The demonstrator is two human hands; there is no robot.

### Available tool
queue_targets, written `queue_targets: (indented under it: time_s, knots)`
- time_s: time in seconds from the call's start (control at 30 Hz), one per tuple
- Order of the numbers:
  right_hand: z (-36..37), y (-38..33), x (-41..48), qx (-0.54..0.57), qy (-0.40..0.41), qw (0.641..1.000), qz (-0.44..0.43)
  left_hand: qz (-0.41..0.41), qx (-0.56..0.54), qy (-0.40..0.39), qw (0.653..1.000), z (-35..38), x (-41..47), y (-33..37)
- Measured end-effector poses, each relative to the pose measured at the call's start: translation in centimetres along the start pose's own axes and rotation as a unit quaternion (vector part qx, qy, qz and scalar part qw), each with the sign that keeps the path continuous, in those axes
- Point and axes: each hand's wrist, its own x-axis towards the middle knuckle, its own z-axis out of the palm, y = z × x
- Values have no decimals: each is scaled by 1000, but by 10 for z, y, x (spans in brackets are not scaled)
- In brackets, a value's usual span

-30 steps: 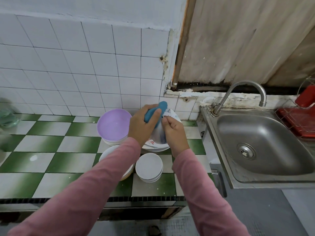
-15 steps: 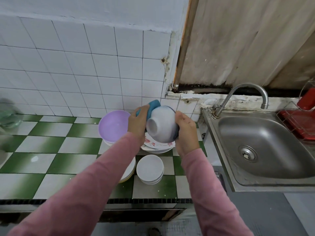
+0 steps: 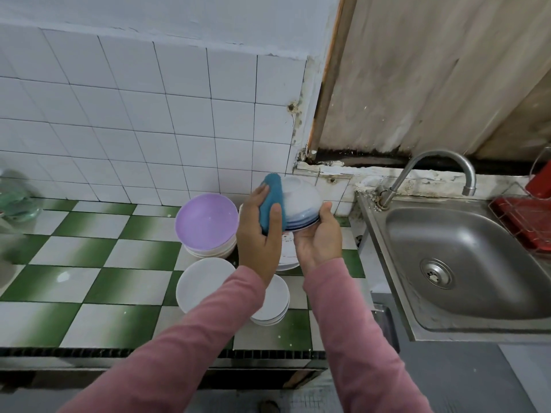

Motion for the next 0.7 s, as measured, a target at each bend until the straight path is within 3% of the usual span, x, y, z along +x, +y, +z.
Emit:
queue_targets:
  time_s: [0.1, 0.17, 0.23, 0.33, 0.43, 0.5, 0.53, 0.63, 0.7]
  knots:
    - [0, 6, 1, -20, 5, 1000, 18, 165, 62, -101, 979, 1, 3, -7]
    - [-1, 9, 1, -61, 1, 998, -1, 181, 83, -148, 969, 1, 9, -8]
    - [-2, 11, 0, -147, -3, 988, -41, 126, 79, -140, 979, 1, 16, -4]
    - [-6, 14, -3, -308, -28, 943, -124, -7, 85, -88, 992, 0, 31, 9]
    - [-12, 13, -5, -389, -65, 907, -149, -195, 69, -77, 975, -2, 50, 9]
    - [-14, 16, -7, -400, -68, 900, -158, -255, 44, -70, 963, -3, 51, 6]
    - [-14, 18, -8, -407, -70, 896, -165, -239, 46, -64, 968, -3, 46, 6]
    - [-10, 17, -8, -435, -94, 881, -162, -54, 78, -64, 993, -5, 27, 7]
    - [-10, 6, -6, -482, -127, 853, -157, -47, 40, -69, 996, -9, 29, 3]
